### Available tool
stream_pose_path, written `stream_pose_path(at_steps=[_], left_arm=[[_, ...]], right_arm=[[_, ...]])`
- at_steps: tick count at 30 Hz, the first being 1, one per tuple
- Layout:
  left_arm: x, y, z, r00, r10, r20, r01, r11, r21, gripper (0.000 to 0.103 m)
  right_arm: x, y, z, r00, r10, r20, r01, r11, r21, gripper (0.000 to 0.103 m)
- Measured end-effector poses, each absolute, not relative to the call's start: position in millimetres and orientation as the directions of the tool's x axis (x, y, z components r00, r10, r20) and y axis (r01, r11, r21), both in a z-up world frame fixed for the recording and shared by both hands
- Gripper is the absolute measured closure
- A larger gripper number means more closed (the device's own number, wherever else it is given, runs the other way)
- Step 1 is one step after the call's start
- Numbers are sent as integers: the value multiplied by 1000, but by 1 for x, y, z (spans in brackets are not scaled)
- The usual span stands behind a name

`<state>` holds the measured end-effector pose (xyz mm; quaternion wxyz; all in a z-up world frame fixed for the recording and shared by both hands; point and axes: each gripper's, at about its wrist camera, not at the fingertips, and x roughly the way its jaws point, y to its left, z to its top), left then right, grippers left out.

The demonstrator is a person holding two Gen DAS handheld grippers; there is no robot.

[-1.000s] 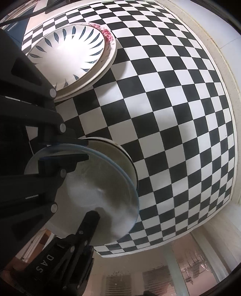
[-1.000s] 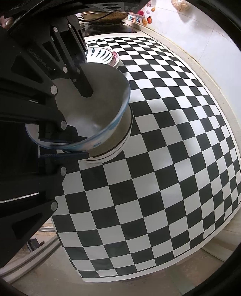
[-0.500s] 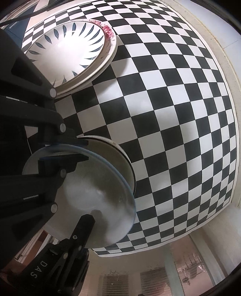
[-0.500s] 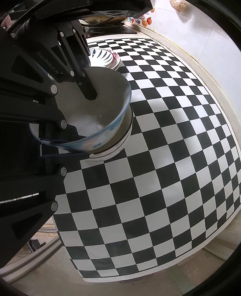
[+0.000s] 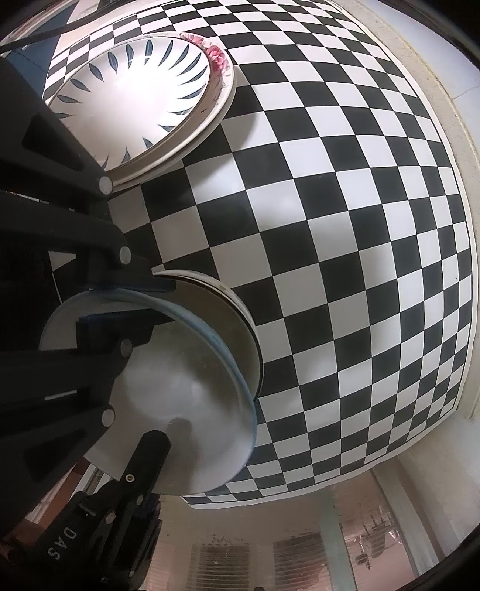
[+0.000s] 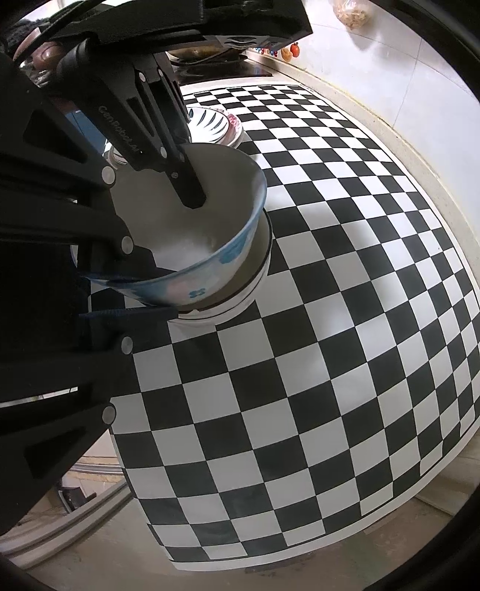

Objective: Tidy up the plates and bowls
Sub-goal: 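Carry the three-bowl stack with both grippers beside the plate stack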

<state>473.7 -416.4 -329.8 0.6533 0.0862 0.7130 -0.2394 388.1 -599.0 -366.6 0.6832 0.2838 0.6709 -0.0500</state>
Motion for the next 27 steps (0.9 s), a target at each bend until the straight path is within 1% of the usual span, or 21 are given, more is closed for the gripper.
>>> stream_pose_path(at_steps=[12, 22, 27], left_arm=[[477, -416, -332, -141, -189, -972, 435, 870, -232, 96], [471, -419, -329, -115, -165, -980, 446, 872, -199, 96], [468, -420, -326, -99, -150, -984, 446, 877, -178, 93]], right_arm=[[379, -608, -363, 114, 369, -922, 495, 784, 375, 90], [380, -600, -365, 97, 314, -944, 476, 818, 321, 90], [380, -599, -368, 89, 310, -947, 476, 822, 314, 90]])
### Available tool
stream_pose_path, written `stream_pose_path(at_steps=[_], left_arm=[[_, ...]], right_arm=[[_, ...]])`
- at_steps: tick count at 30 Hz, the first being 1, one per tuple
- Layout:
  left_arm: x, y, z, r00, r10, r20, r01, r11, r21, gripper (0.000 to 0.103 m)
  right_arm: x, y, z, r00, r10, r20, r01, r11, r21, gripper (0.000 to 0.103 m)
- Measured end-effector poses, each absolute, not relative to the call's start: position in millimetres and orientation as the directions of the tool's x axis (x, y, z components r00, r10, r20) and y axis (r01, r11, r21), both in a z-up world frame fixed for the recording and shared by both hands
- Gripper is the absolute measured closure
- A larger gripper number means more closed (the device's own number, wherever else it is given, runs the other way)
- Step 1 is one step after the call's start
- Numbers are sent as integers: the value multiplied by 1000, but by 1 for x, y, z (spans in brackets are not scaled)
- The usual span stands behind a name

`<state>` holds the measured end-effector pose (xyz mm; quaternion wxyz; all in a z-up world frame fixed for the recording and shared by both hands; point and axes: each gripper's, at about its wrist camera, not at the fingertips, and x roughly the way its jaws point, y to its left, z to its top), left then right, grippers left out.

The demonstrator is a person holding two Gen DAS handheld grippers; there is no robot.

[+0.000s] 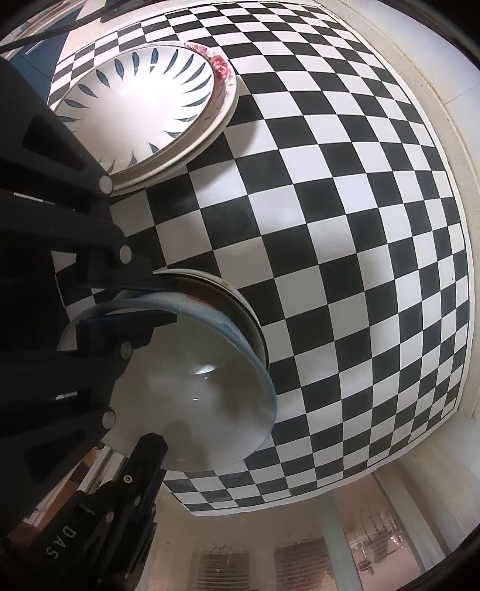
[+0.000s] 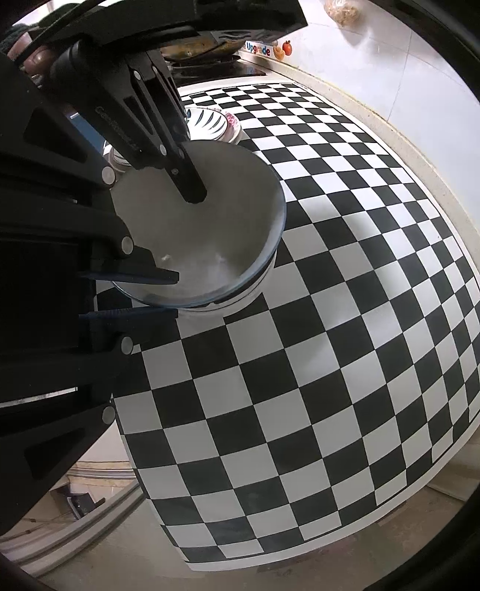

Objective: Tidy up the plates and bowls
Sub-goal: 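Carry the three-bowl stack with both grippers beside the plate stack, then lower the bowl stack onto the cloth and open both grippers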

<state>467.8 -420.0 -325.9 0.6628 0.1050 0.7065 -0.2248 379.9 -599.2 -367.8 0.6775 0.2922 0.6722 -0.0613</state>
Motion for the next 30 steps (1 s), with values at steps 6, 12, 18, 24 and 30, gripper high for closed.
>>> stream_pose_path(at_steps=[6, 12, 18, 24, 30], left_arm=[[466, -422, -326, -110, -158, -981, 421, 887, -189, 92], [466, -419, -318, -109, -159, -981, 413, 891, -191, 87], [461, -419, -309, -85, -143, -986, 429, 888, -165, 77], [462, -418, -308, -73, -146, -987, 422, 892, -163, 77], [459, -416, -293, 3, -128, -992, 440, 891, -114, 70]], right_arm=[[381, -599, -367, 86, 298, -951, 469, 830, 303, 90], [381, -600, -368, 77, 289, -954, 469, 834, 291, 90], [381, -598, -370, 71, 286, -956, 461, 840, 286, 90], [381, -598, -368, 71, 259, -963, 449, 854, 262, 90], [378, -602, -364, 76, 227, -971, 457, 858, 236, 90]])
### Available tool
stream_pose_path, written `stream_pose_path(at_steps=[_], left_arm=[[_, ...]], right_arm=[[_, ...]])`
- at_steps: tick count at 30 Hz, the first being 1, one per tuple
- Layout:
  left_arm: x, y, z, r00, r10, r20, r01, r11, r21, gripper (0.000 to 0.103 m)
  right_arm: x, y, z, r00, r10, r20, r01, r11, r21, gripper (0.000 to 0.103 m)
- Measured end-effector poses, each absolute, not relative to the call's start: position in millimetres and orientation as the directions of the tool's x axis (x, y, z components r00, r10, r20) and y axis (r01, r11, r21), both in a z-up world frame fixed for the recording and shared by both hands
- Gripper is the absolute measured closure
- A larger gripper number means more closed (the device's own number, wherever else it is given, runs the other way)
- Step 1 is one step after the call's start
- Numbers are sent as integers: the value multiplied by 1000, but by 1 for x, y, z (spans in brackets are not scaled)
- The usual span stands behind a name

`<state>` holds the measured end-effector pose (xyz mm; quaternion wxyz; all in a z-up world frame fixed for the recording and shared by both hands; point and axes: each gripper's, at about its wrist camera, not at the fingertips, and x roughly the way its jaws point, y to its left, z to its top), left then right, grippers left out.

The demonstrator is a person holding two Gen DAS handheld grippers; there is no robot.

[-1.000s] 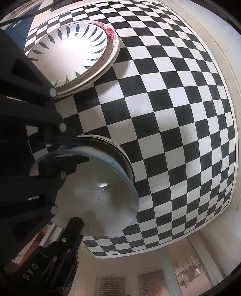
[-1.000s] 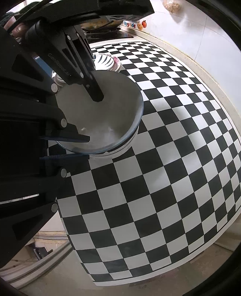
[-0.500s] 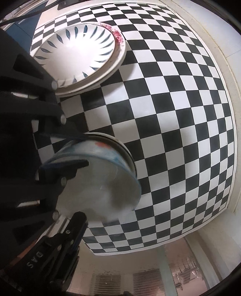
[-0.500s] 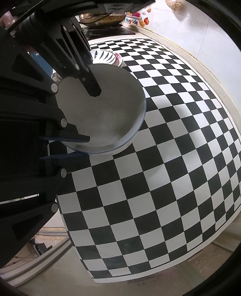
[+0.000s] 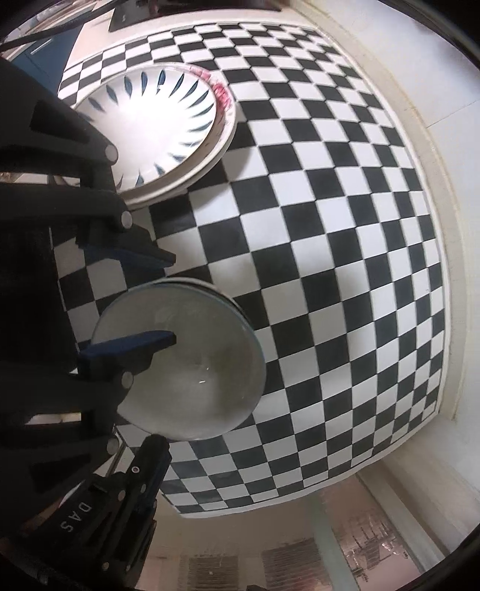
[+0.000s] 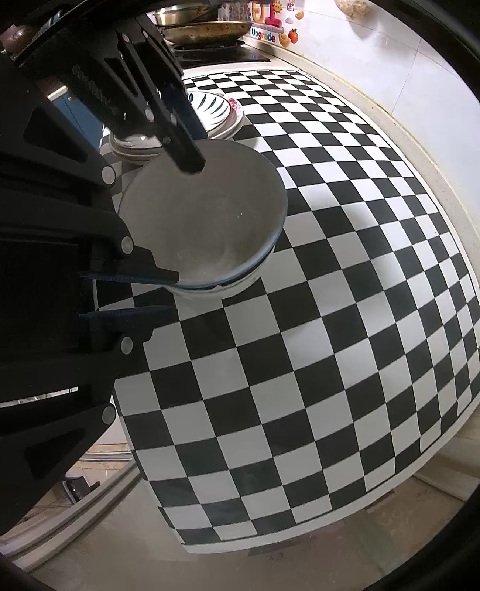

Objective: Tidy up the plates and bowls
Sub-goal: 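Lower the bowl stack onto the cloth and open both grippers, then move both grippers back to the bowl stack and grip its rim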

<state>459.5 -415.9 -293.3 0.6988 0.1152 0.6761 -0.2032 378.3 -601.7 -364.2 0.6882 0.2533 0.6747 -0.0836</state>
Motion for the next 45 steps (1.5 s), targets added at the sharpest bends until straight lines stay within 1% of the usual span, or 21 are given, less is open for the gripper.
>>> stream_pose_path(at_steps=[2, 3, 4, 6, 7, 8, 13, 16, 21, 25, 27, 28, 29, 30, 35, 39, 44, 45], left_arm=[[459, -414, -288, 22, -124, -992, 445, 890, -101, 67], [458, -413, -284, 30, -123, -992, 449, 888, -97, 61], [458, -412, -280, 38, -127, -991, 453, 886, -96, 56], [456, -409, -272, 58, -132, -990, 456, 885, -92, 54], [455, -409, -269, 63, -137, -989, 460, 883, -93, 53], [454, -408, -263, 71, -140, -988, 465, 881, -91, 53], [443, -401, -227, 120, -162, -980, 490, 868, -83, 53], [431, -392, -195, 151, -191, -970, 503, 860, -91, 53], [415, -379, -160, 176, -223, -959, 523, 846, -101, 53], [404, -370, -140, 189, -239, -952, 530, 841, -106, 53], [399, -367, -131, 199, -249, -948, 532, 840, -109, 53], [396, -366, -127, 206, -257, -944, 534, 838, -111, 53], [394, -367, -124, 216, -257, -942, 535, 838, -106, 53], [393, -366, -122, 224, -257, -940, 537, 837, -101, 53], [392, -367, -123, 222, -271, -937, 531, 839, -117, 53], [398, -369, -135, 210, -264, -941, 529, 840, -118, 53], [427, -369, -173, 147, -293, -945, 473, 860, -193, 53], [437, -370, -186, 105, -311, -944, 451, 861, -234, 53]], right_arm=[[376, -603, -361, 80, 214, -974, 462, 858, 226, 89], [374, -604, -359, 79, 204, -976, 457, 863, 217, 89], [373, -604, -357, 82, 195, -977, 455, 865, 211, 87], [369, -605, -349, 98, 173, -980, 447, 872, 198, 67], [367, -605, -345, 107, 163, -981, 441, 877, 194, 49], [365, -605, -339, 123, 153, -981, 435, 880, 192, 39], [348, -600, -292, 199, 107, -974, 421, 888, 183, 38], [335, -592, -251, 261, 75, -962, 394, 902, 177, 38], [315, -582, -192, 339, 26, -940, 369, 916, 158, 38], [304, -573, -163, 370, -17, -929, 369, 920, 130, 38], [299, -570, -154, 380, -26, -925, 369, 921, 126, 36], [297, -568, -150, 385, -33, -922, 370, 921, 121, 33], [296, -567, -149, 384, -38, -922, 369, 922, 116, 30], [295, -565, -148, 385, -38, -922, 367, 923, 115, 29], [298, -565, -153, 368, -27, -930, 364, 924, 117, 28], [303, -574, -165, 363, -17, -932, 380, 916, 131, 28], [315, -599, -209, 370, 24, -929, 419, 888, 190, 28], [319, -603, -219, 367, 39, -929, 423, 883, 204, 28]])
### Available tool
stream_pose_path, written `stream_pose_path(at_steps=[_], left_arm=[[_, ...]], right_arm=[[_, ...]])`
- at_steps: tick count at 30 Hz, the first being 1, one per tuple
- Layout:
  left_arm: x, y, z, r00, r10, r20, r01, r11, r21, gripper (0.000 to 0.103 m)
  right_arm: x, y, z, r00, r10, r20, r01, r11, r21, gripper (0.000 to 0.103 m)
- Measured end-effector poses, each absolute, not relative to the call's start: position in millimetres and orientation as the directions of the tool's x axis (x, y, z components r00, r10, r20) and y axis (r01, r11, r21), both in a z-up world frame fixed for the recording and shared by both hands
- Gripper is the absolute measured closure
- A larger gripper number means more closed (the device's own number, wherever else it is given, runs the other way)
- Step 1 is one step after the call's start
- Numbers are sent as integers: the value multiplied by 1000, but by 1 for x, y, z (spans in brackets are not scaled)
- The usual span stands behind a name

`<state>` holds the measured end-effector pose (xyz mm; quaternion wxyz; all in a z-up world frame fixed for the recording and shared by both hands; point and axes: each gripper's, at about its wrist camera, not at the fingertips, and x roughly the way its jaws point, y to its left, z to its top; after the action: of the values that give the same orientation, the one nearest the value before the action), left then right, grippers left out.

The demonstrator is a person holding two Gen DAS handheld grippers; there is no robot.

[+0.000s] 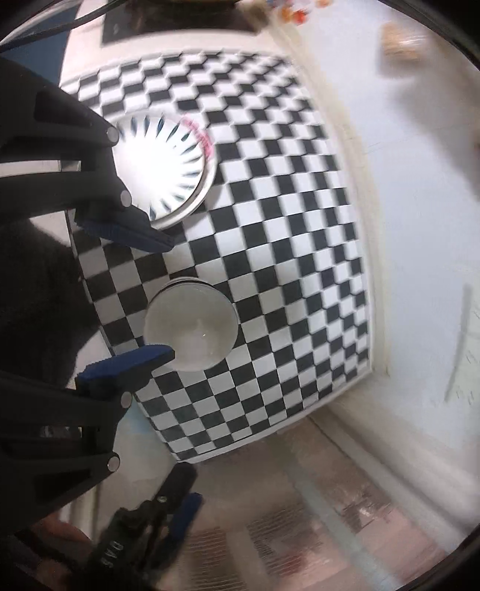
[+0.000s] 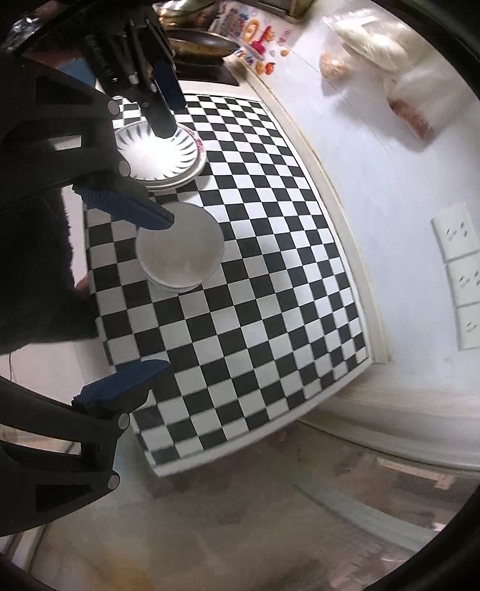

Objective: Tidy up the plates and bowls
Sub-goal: 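Move both grippers back to the bowl stack and grip its rim, then lift the bowl stack with both grippers and carry it over the plate stack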

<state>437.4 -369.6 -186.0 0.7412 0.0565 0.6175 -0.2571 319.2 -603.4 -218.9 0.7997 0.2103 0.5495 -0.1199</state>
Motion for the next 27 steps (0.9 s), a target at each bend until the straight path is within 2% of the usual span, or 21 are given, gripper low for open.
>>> stream_pose_path(at_steps=[5, 15, 21, 27], left_arm=[[483, -377, -254, -83, -361, -929, 337, 867, -367, 53], [517, -413, -348, -293, -293, -910, 363, 846, -390, 53], [521, -425, -382, -369, -264, -891, 363, 841, -400, 53], [522, -431, -396, -406, -333, -851, 337, 811, -478, 52]], right_arm=[[339, -626, -291, 310, 172, -935, 475, 824, 309, 28], [374, -630, -422, 207, 434, -877, 532, 702, 473, 28], [387, -622, -463, 173, 507, -845, 522, 680, 515, 28], [400, -616, -480, 184, 568, -802, 474, 663, 579, 27]])
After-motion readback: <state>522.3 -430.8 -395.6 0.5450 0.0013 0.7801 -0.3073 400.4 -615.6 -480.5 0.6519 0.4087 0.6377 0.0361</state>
